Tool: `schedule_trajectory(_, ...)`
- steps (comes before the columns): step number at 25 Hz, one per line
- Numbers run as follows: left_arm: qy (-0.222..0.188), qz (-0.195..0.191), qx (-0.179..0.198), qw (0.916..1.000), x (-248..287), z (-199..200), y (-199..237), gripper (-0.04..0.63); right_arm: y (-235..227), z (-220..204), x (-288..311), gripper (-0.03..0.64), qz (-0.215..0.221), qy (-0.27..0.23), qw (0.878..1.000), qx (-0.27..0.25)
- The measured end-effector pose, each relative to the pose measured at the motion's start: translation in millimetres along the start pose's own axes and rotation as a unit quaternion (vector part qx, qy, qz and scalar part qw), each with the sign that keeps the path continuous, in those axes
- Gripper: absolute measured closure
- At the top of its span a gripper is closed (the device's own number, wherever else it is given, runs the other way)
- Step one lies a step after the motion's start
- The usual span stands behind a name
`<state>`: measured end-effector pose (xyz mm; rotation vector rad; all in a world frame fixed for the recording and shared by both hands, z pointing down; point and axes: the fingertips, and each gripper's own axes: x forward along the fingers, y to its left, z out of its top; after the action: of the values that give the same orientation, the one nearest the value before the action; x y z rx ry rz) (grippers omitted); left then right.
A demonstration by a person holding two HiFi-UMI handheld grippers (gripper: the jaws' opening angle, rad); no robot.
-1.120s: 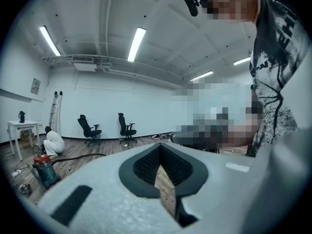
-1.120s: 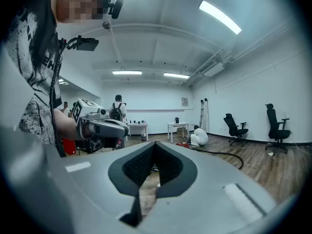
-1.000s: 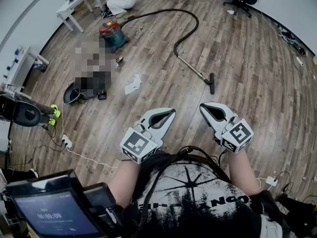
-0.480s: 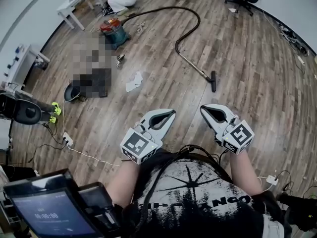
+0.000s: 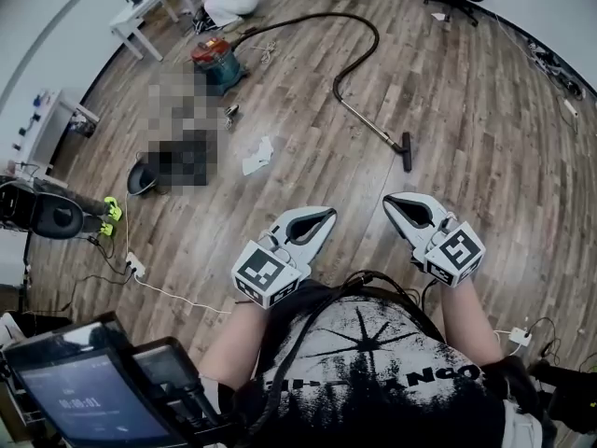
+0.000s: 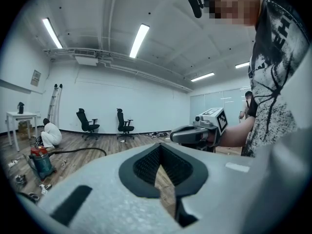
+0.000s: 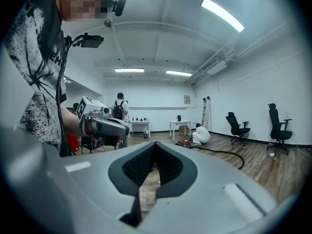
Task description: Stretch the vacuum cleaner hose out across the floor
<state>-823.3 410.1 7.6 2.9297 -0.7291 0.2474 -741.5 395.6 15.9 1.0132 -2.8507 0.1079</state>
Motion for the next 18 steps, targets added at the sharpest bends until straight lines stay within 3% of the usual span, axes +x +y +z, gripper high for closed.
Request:
schedule_trajectory(6,0.0,-0.008,-0.009,0.9999,4,1,-1,0.594,0,0,-1,0.611,0.005,0.007,1.0,-0.025)
schedule_trajectory(18,-0.001,-0.004,-0.024,0.9997,-1,-1,0,0.594,5,-2,-2,0.611,0.004,0.008,1.0,-0.011)
